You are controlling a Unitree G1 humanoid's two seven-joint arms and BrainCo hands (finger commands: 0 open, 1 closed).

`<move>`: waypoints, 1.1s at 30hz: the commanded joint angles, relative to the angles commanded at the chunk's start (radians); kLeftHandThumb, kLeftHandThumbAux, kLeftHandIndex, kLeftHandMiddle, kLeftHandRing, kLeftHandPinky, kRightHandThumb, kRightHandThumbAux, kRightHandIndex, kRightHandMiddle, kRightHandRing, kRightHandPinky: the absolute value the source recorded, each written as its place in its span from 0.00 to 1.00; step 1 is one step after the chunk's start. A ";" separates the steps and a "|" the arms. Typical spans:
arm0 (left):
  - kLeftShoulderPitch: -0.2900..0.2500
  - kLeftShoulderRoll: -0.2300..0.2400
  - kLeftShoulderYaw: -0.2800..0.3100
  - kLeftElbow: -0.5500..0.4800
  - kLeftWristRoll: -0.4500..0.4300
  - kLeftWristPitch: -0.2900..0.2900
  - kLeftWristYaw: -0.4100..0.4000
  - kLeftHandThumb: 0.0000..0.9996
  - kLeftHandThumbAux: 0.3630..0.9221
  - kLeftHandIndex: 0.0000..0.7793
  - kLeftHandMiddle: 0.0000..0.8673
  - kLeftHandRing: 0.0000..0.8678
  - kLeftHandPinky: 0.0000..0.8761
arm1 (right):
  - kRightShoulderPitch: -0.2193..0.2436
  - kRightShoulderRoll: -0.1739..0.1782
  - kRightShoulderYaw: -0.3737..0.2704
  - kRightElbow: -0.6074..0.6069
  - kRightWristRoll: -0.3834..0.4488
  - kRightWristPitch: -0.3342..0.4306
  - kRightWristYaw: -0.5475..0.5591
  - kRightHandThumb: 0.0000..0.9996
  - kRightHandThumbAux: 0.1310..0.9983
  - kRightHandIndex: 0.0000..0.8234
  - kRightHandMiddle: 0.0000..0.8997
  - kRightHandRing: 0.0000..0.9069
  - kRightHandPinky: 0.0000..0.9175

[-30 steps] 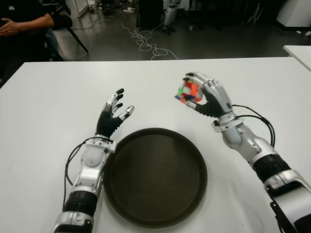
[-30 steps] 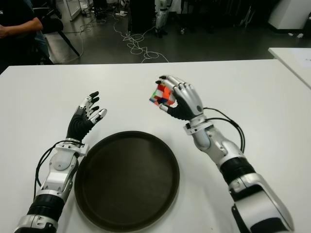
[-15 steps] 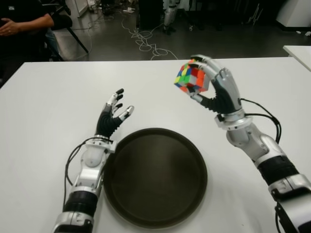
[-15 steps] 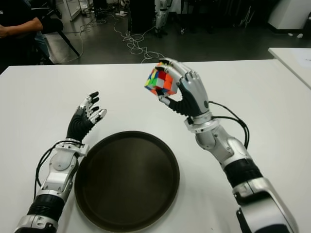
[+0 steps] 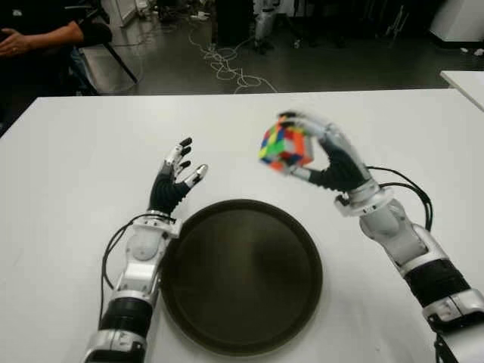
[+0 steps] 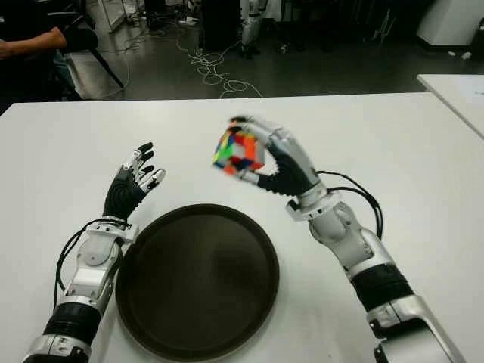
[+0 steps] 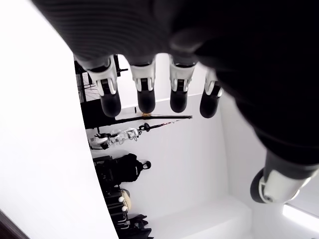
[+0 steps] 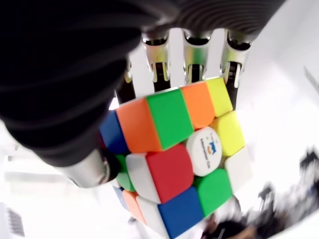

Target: Pick up the Rubik's Cube and put it in the plate

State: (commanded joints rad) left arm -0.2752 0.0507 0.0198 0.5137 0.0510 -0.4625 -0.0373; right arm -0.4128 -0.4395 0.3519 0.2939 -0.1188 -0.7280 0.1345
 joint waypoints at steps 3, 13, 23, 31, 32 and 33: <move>-0.001 0.000 0.000 0.002 -0.001 0.002 0.000 0.00 0.35 0.03 0.05 0.00 0.00 | 0.003 -0.021 0.004 -0.026 0.074 0.027 0.116 0.68 0.70 0.52 0.81 0.82 0.83; -0.002 0.001 0.001 0.010 0.000 -0.006 -0.001 0.00 0.38 0.02 0.04 0.00 0.00 | -0.018 -0.079 0.014 -0.082 0.342 0.151 0.530 0.68 0.70 0.52 0.84 0.85 0.84; -0.001 0.002 -0.003 0.006 0.004 -0.010 0.000 0.00 0.36 0.02 0.04 0.00 0.00 | -0.027 -0.064 -0.035 -0.099 0.431 0.260 0.742 0.68 0.70 0.52 0.85 0.86 0.84; 0.000 -0.002 -0.003 0.001 -0.001 -0.002 -0.002 0.00 0.37 0.03 0.05 0.00 0.00 | -0.032 -0.023 -0.072 -0.073 0.373 0.259 0.758 0.68 0.70 0.52 0.85 0.86 0.83; 0.000 -0.003 -0.004 0.001 -0.001 -0.002 -0.002 0.00 0.38 0.03 0.04 0.00 0.00 | -0.034 -0.014 -0.074 -0.064 0.362 0.254 0.753 0.68 0.70 0.52 0.84 0.85 0.83; 0.001 -0.003 -0.003 0.002 -0.001 -0.003 -0.001 0.00 0.39 0.02 0.04 0.00 0.00 | -0.034 -0.002 -0.077 -0.055 0.350 0.246 0.742 0.68 0.69 0.52 0.84 0.85 0.83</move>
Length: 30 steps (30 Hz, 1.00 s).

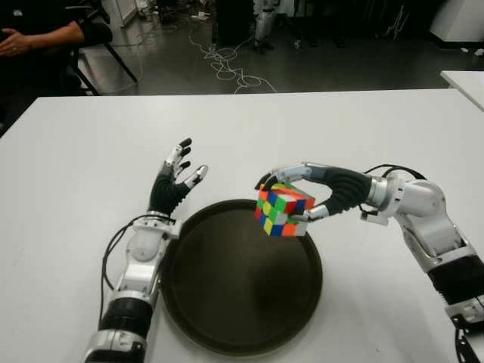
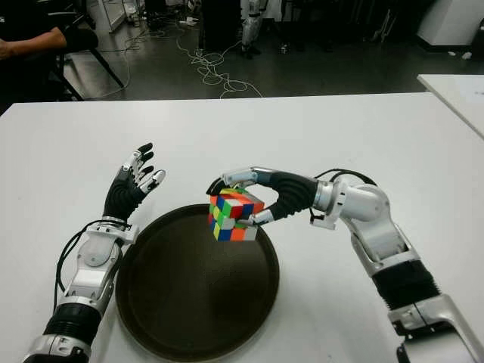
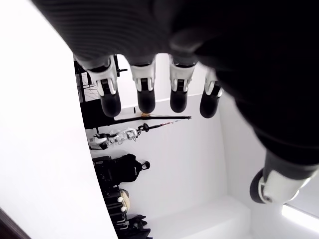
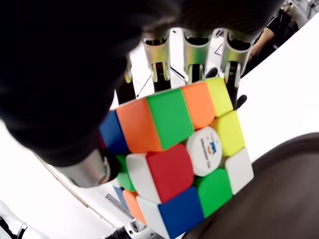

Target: Pick up the Rubik's Cube and put it in the plate

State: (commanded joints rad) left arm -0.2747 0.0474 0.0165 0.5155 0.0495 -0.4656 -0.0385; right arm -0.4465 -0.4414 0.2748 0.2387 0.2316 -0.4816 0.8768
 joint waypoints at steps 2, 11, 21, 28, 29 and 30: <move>0.000 0.000 0.000 0.000 0.000 0.000 0.000 0.00 0.39 0.02 0.04 0.00 0.00 | 0.005 0.020 -0.008 0.010 -0.016 -0.011 -0.017 0.69 0.69 0.52 0.84 0.85 0.83; 0.003 0.001 -0.001 -0.015 -0.001 0.016 -0.002 0.00 0.35 0.03 0.05 0.00 0.00 | 0.062 0.115 -0.008 0.053 -0.152 -0.092 -0.144 0.68 0.70 0.52 0.83 0.84 0.83; 0.014 -0.001 -0.003 -0.039 -0.001 0.041 -0.003 0.00 0.33 0.02 0.04 0.00 0.00 | 0.093 0.146 -0.007 0.051 -0.328 -0.160 -0.282 0.69 0.70 0.52 0.84 0.84 0.84; 0.016 -0.001 -0.008 -0.043 0.016 0.032 0.011 0.00 0.34 0.02 0.04 0.00 0.00 | 0.108 0.153 -0.002 0.049 -0.450 -0.208 -0.391 0.69 0.69 0.52 0.84 0.84 0.84; 0.016 -0.001 -0.008 -0.043 0.019 0.030 0.014 0.00 0.35 0.03 0.04 0.00 0.00 | 0.109 0.153 -0.001 0.048 -0.467 -0.213 -0.406 0.69 0.69 0.52 0.83 0.84 0.84; 0.016 -0.001 -0.009 -0.043 0.021 0.029 0.017 0.00 0.35 0.03 0.05 0.00 0.00 | 0.110 0.153 0.000 0.047 -0.483 -0.217 -0.419 0.69 0.69 0.52 0.83 0.84 0.84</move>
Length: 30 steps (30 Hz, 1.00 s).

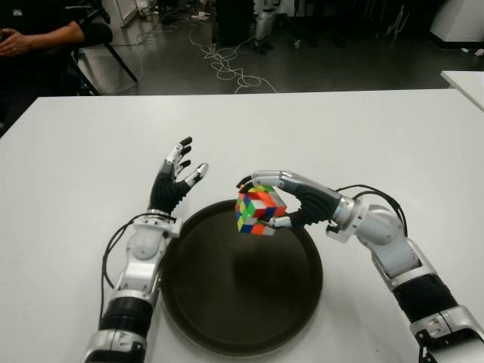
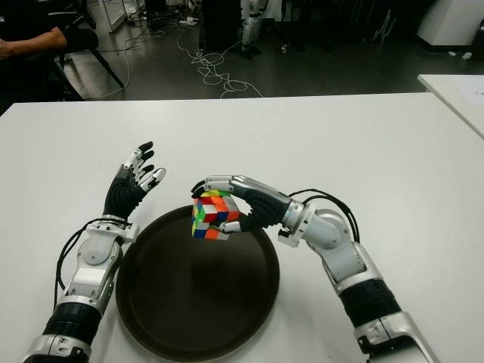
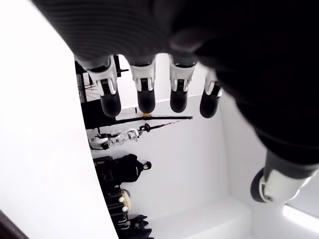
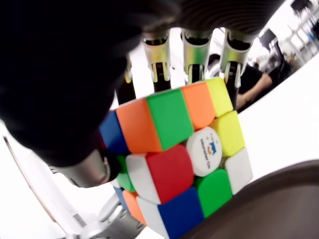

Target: Pick up the Rubik's Cube and put it in the plate

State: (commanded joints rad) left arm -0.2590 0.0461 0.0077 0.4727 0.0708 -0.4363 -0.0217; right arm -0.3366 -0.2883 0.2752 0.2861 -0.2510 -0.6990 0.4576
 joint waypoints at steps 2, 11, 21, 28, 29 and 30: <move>0.001 -0.002 -0.001 -0.002 0.002 0.001 0.003 0.00 0.36 0.03 0.05 0.00 0.00 | 0.000 -0.003 0.004 -0.002 -0.030 -0.007 -0.023 0.69 0.69 0.52 0.83 0.84 0.84; 0.002 -0.007 -0.005 -0.005 -0.005 0.003 0.003 0.00 0.40 0.01 0.04 0.00 0.00 | -0.003 -0.021 0.024 -0.018 -0.146 -0.015 -0.089 0.69 0.69 0.52 0.82 0.84 0.84; 0.001 -0.008 -0.009 0.006 0.002 -0.013 0.016 0.00 0.42 0.03 0.06 0.00 0.00 | -0.007 -0.033 0.048 -0.018 -0.202 -0.046 -0.142 0.70 0.69 0.51 0.80 0.84 0.85; -0.002 -0.003 -0.013 0.015 0.012 -0.024 0.028 0.00 0.42 0.03 0.05 0.00 0.00 | -0.008 -0.042 0.059 -0.025 -0.224 -0.053 -0.158 0.70 0.69 0.51 0.80 0.85 0.85; -0.001 -0.003 -0.013 0.015 0.012 -0.024 0.028 0.00 0.42 0.03 0.05 0.00 0.00 | -0.007 -0.044 0.061 -0.027 -0.224 -0.054 -0.157 0.70 0.69 0.51 0.80 0.85 0.85; -0.001 -0.003 -0.013 0.015 0.012 -0.024 0.029 0.00 0.43 0.03 0.05 0.00 0.00 | -0.007 -0.046 0.063 -0.029 -0.225 -0.054 -0.156 0.70 0.69 0.51 0.80 0.84 0.85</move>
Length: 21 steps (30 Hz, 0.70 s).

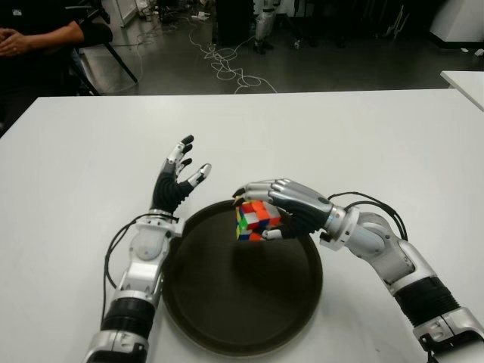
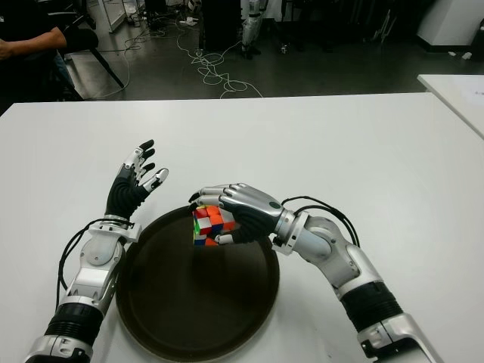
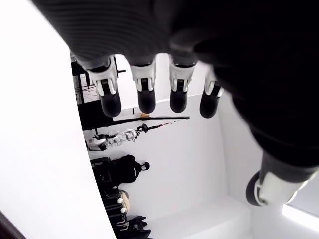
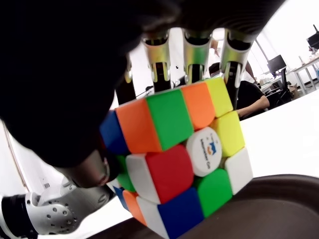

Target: Pick up the Rubik's Cube and put it in the plate

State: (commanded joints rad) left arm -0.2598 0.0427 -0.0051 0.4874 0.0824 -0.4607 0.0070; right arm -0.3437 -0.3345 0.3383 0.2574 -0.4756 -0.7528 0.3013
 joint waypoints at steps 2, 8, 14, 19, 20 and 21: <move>0.001 -0.001 0.000 -0.002 -0.001 0.000 0.000 0.00 0.44 0.03 0.06 0.00 0.00 | -0.001 -0.005 0.006 -0.004 0.004 0.000 0.007 0.70 0.69 0.51 0.80 0.84 0.85; 0.004 -0.002 0.002 -0.008 -0.010 0.005 -0.007 0.00 0.44 0.03 0.05 0.00 0.00 | -0.002 -0.025 0.027 -0.032 0.024 0.015 0.049 0.70 0.69 0.51 0.79 0.84 0.85; 0.005 0.001 0.001 -0.008 -0.017 0.010 -0.017 0.00 0.41 0.02 0.05 0.00 0.00 | 0.005 -0.029 0.030 -0.054 0.033 0.023 0.060 0.70 0.69 0.51 0.79 0.84 0.85; 0.003 0.001 0.002 -0.007 -0.016 0.015 -0.014 0.00 0.40 0.03 0.06 0.00 0.00 | 0.017 -0.025 0.025 -0.070 0.031 0.016 0.040 0.70 0.69 0.51 0.76 0.81 0.83; 0.002 0.001 0.002 -0.007 -0.015 0.016 -0.012 0.00 0.41 0.03 0.06 0.00 0.00 | 0.020 -0.024 0.023 -0.073 0.030 0.015 0.036 0.70 0.69 0.51 0.76 0.81 0.82; 0.002 0.001 0.002 -0.007 -0.015 0.015 -0.012 0.00 0.41 0.03 0.06 0.00 0.00 | 0.023 -0.023 0.022 -0.075 0.029 0.013 0.029 0.70 0.69 0.51 0.75 0.80 0.81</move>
State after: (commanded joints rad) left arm -0.2573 0.0438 -0.0030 0.4806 0.0678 -0.4456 -0.0047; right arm -0.3210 -0.3571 0.3601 0.1824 -0.4465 -0.7401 0.3304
